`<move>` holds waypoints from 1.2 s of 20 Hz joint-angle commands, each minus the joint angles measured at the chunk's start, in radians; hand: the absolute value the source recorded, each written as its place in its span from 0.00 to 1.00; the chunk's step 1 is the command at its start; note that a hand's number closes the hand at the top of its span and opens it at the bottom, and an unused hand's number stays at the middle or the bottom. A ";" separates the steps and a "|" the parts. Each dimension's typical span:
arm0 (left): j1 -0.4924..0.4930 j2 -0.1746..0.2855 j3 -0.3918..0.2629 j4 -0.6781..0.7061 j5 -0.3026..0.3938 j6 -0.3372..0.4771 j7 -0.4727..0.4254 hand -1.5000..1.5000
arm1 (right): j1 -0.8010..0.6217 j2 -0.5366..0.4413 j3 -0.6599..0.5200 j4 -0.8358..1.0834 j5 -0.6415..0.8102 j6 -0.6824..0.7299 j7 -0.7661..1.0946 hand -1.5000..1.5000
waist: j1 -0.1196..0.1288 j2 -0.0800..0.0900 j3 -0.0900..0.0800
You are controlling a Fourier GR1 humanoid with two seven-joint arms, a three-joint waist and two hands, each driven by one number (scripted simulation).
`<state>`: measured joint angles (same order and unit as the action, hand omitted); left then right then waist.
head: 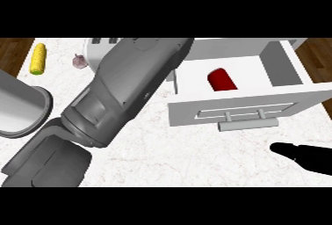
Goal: Pick up the can, place it into the drawer and close the drawer
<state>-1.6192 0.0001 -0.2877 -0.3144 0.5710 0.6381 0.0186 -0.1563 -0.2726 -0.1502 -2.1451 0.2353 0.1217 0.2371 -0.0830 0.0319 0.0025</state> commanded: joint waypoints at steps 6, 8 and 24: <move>-0.010 0.000 -0.011 -0.005 0.049 0.014 -0.027 0.00 | -0.116 -0.043 0.176 0.214 0.337 -0.053 -0.104 0.00 | 0.031 -0.007 0.000; -0.024 0.000 0.010 0.042 0.031 -0.002 -0.053 0.00 | -0.160 -0.057 0.193 0.257 0.382 -0.051 -0.085 0.00 | 0.042 -0.005 -0.001; 0.003 0.040 0.017 0.001 -0.013 -0.027 -0.001 0.00 | -0.447 0.053 0.264 1.008 0.715 -0.367 -0.276 0.00 | 0.112 -0.021 -0.001</move>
<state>-1.6273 0.0327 -0.2662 -0.2967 0.5742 0.6059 0.0058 -0.5063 -0.2435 0.1305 -1.3224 0.9059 -0.1729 -0.0023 0.0119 0.0130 0.0011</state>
